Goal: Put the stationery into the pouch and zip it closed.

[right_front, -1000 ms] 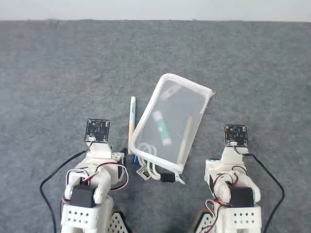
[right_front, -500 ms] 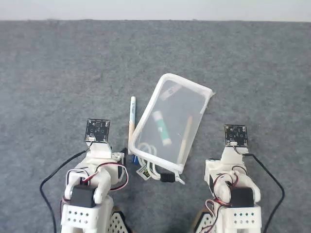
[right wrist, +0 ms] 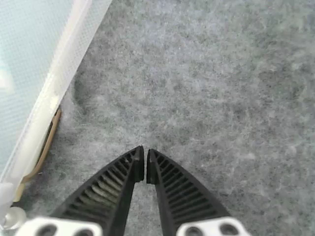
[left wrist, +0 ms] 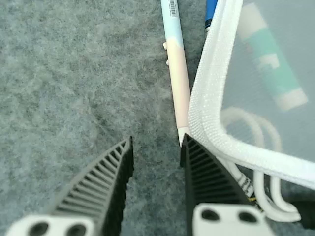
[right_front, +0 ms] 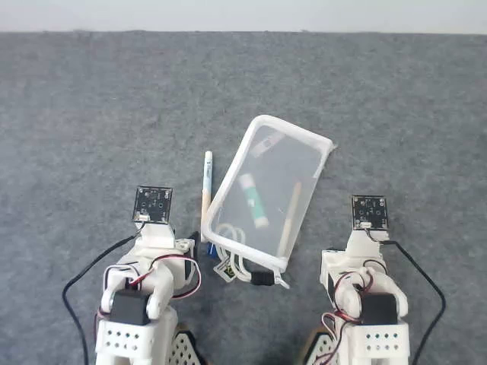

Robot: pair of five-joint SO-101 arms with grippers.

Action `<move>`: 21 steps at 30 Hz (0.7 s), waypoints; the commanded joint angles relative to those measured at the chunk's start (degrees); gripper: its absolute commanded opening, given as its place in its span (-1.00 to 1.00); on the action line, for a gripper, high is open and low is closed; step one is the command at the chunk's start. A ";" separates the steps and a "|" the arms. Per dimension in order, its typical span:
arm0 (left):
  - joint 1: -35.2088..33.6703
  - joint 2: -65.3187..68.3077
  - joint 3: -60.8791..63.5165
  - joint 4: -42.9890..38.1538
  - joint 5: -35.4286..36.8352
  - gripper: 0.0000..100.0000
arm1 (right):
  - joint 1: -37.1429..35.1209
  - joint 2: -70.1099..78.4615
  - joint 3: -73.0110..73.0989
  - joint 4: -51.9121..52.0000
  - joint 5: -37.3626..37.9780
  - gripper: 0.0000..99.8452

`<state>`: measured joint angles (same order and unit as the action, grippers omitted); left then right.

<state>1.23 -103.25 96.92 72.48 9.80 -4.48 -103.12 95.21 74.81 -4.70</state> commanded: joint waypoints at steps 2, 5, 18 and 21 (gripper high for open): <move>-0.26 -1.49 -0.40 0.09 0.53 -0.70 | -0.31 -0.92 1.23 0.22 0.18 -0.99; -0.26 -1.49 -0.40 0.09 0.53 -0.70 | -0.31 -0.92 1.23 0.22 0.18 -0.99; -0.26 -1.49 -0.40 0.09 0.53 -0.70 | -0.40 -0.92 1.23 0.22 0.18 -0.99; -0.26 -1.49 -0.40 0.09 0.53 -0.70 | -0.84 -0.92 1.23 0.22 0.26 -0.99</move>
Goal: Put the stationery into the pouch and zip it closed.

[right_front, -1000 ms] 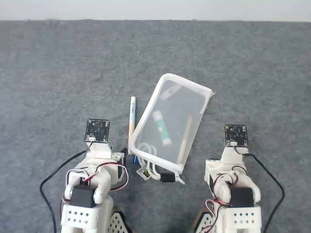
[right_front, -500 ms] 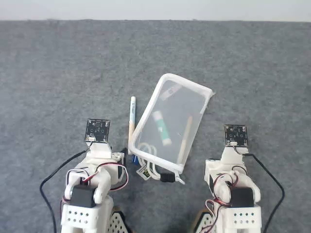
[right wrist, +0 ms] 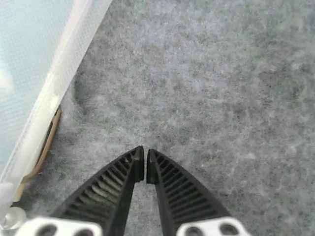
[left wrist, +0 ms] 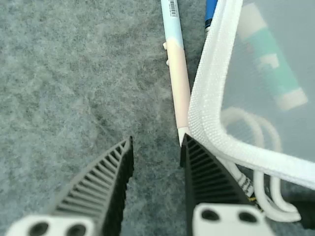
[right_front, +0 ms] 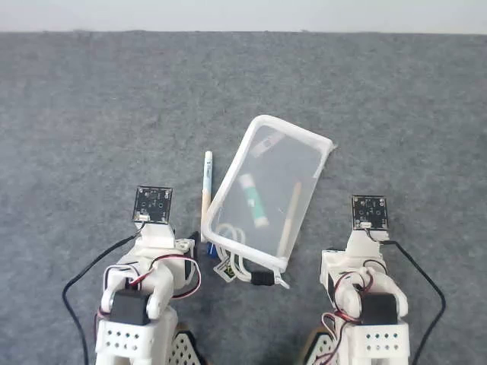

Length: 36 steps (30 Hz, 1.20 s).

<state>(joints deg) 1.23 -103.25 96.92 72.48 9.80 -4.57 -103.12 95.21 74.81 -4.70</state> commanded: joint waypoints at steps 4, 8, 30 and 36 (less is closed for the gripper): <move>-0.18 -1.49 -0.40 0.09 0.53 -0.70 | -0.48 -0.92 1.23 0.22 0.62 -0.98; -0.18 -1.49 -0.40 0.09 0.53 -0.70 | -0.31 -0.92 -2.11 0.13 0.62 -0.98; -0.26 -1.49 -0.40 0.09 0.53 -0.70 | -23.78 -0.84 -26.90 6.20 -8.88 -0.99; -0.26 -1.49 -0.40 0.09 0.53 -0.70 | -29.32 6.90 -27.78 4.35 -12.57 -0.99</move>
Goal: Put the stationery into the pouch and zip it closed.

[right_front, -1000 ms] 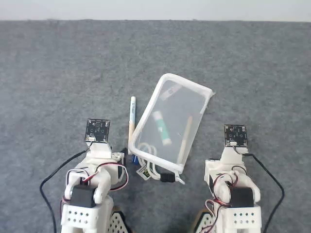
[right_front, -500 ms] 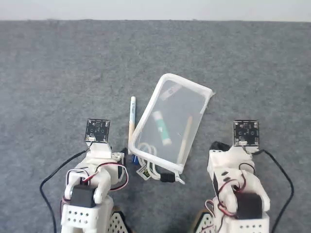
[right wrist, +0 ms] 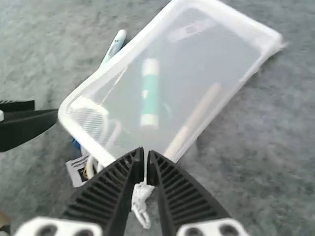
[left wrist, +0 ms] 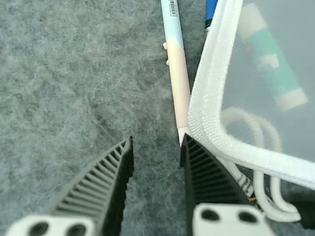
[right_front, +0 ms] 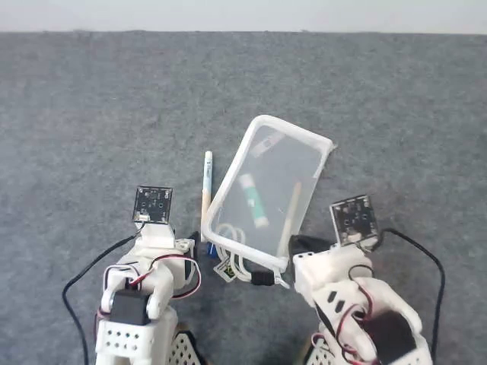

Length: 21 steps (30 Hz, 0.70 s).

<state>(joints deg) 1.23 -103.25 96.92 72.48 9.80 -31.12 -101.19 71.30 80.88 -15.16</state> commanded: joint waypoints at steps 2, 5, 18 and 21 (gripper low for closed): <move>-0.26 -1.49 -0.40 0.09 0.53 -0.70 | -4.79 9.80 -5.27 -2.24 -3.43 -0.99; -0.18 -1.49 -0.40 0.09 0.53 -0.70 | -6.99 17.89 -8.44 -2.77 -5.63 -0.99; -0.26 -1.49 -0.40 0.09 0.53 -0.70 | -14.46 45.49 -13.45 -8.57 -15.82 -0.99; -0.26 -1.49 -0.40 0.09 0.53 -0.70 | -14.46 49.36 -13.45 -10.15 -15.91 -0.99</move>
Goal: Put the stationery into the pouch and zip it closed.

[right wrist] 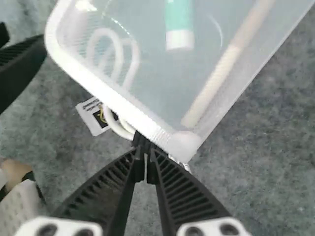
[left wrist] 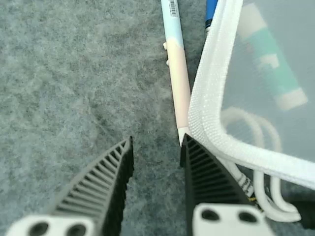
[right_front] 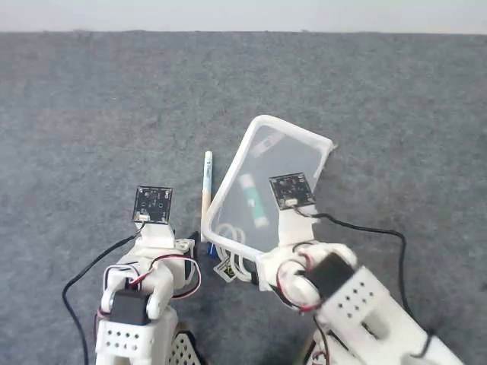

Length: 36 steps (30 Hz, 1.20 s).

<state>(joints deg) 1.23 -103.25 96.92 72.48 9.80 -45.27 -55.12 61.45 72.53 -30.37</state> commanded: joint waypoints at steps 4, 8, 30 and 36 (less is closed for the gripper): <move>-0.26 -1.49 -0.40 0.09 0.53 -0.70 | -1.19 7.52 -3.25 -3.38 -0.79 -0.99; -0.26 -1.49 -0.40 0.09 0.53 -0.70 | 0.22 12.62 -3.16 -6.02 -0.79 -0.99; -0.26 -1.49 -0.40 0.09 0.53 -0.70 | 23.52 18.86 -5.98 -30.29 9.41 -0.98; -0.18 -1.49 -0.40 0.09 0.53 -0.70 | 19.74 19.30 -17.41 -13.05 2.11 -0.75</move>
<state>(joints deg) 1.23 -103.25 96.92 72.48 9.80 -23.21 -36.22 51.60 51.60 -25.54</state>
